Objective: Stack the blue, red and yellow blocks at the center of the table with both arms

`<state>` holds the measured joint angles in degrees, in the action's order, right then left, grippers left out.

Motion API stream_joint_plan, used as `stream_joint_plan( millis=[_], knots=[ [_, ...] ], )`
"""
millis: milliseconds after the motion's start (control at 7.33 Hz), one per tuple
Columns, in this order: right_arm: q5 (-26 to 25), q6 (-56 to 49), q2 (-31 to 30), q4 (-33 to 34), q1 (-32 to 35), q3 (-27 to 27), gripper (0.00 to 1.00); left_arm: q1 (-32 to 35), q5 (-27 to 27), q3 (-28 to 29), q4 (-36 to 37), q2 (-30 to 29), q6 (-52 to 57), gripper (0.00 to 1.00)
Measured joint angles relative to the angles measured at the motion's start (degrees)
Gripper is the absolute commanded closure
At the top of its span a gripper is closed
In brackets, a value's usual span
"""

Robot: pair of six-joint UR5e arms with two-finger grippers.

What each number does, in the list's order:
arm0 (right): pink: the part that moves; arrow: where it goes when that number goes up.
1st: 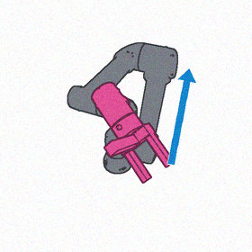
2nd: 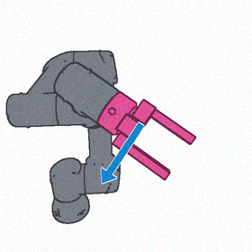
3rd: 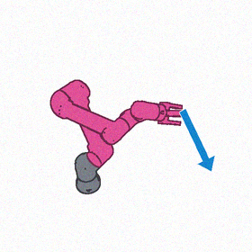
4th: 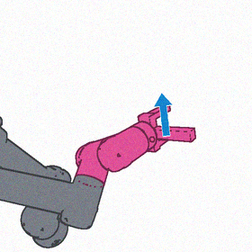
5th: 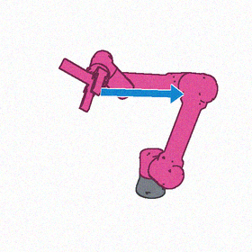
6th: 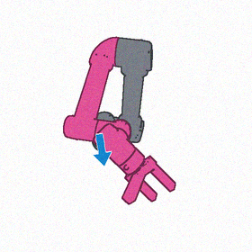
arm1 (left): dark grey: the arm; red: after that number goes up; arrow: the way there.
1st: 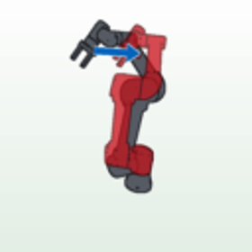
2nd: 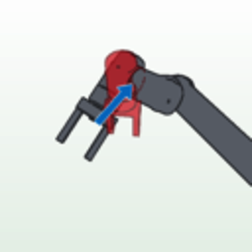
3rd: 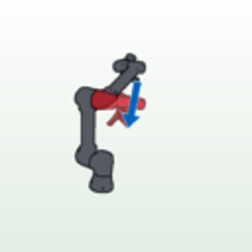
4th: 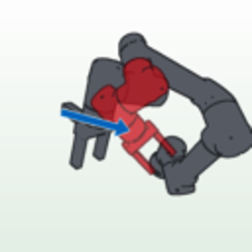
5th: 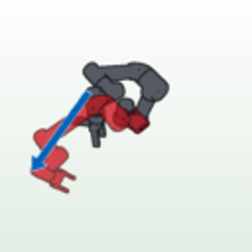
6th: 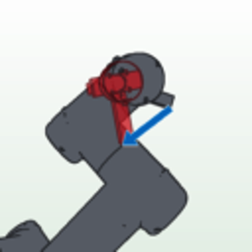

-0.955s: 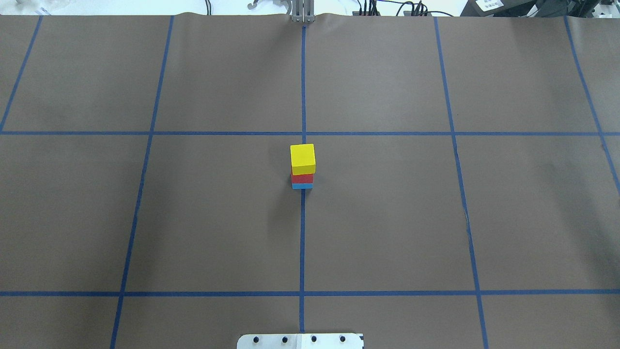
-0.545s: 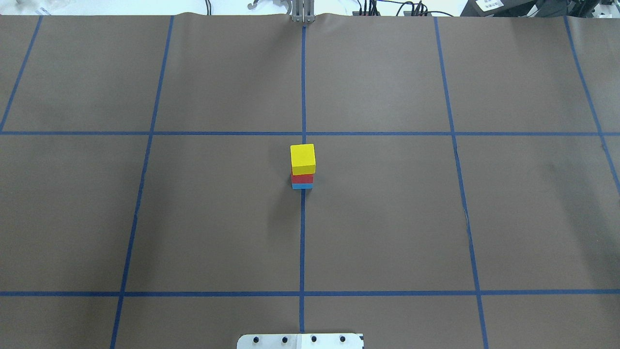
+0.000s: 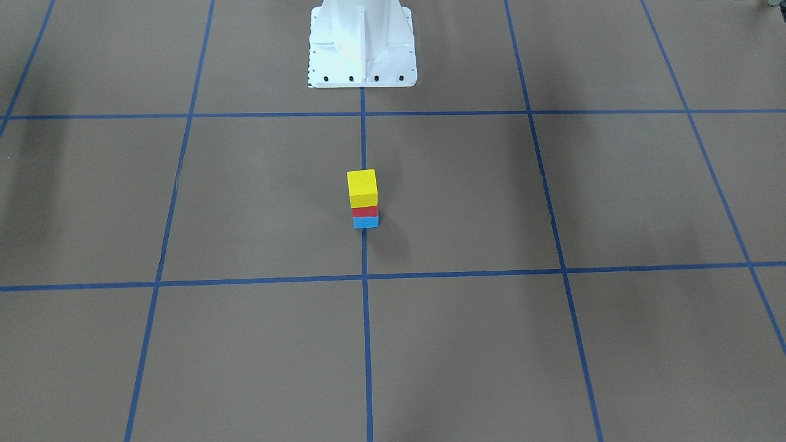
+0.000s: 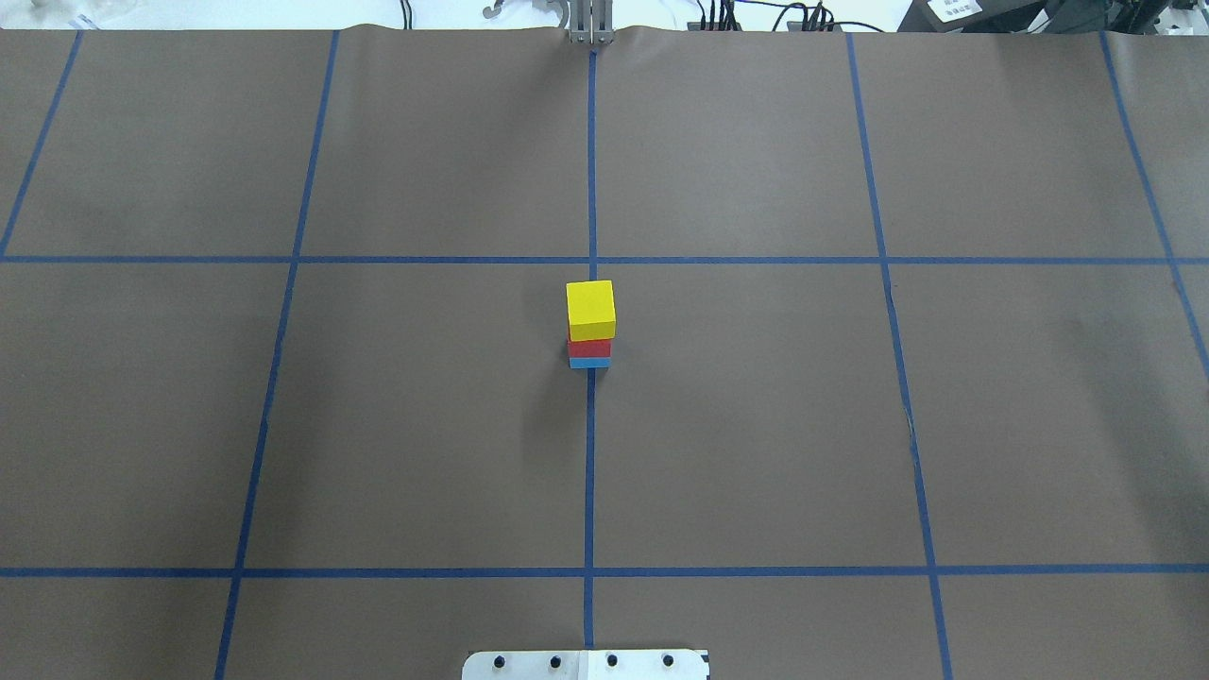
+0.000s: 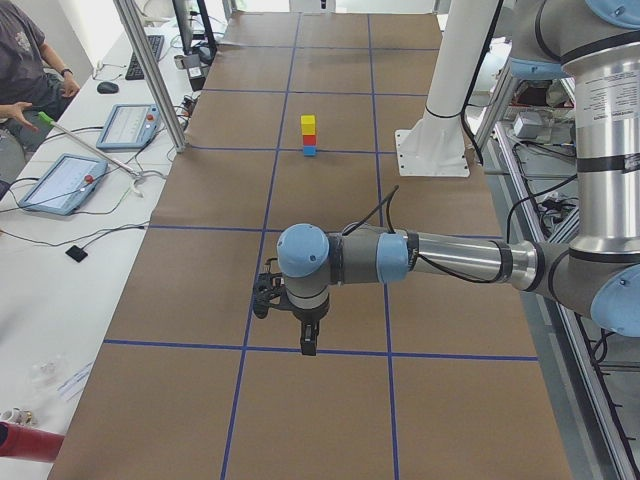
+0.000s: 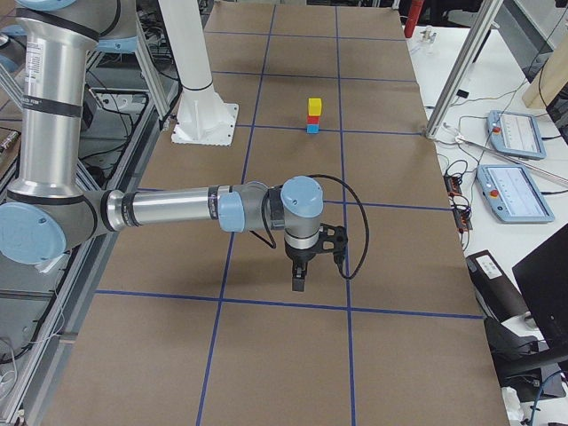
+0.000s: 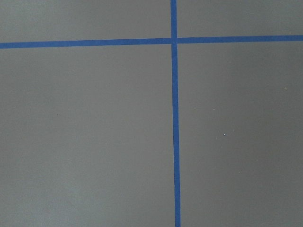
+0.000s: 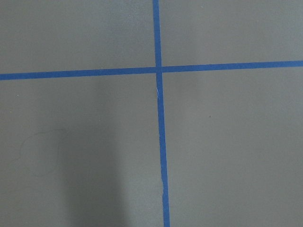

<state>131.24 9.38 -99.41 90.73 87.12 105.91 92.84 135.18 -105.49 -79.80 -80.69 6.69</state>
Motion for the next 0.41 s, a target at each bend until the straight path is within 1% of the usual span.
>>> stream_joint_plan(
  millis=[409],
  knots=[
    [-0.22,-0.28,-0.73,-0.33,-0.01,-0.24,0.00,-0.11,-0.08,0.02,0.00,0.08,0.04,0.00]
  ],
)
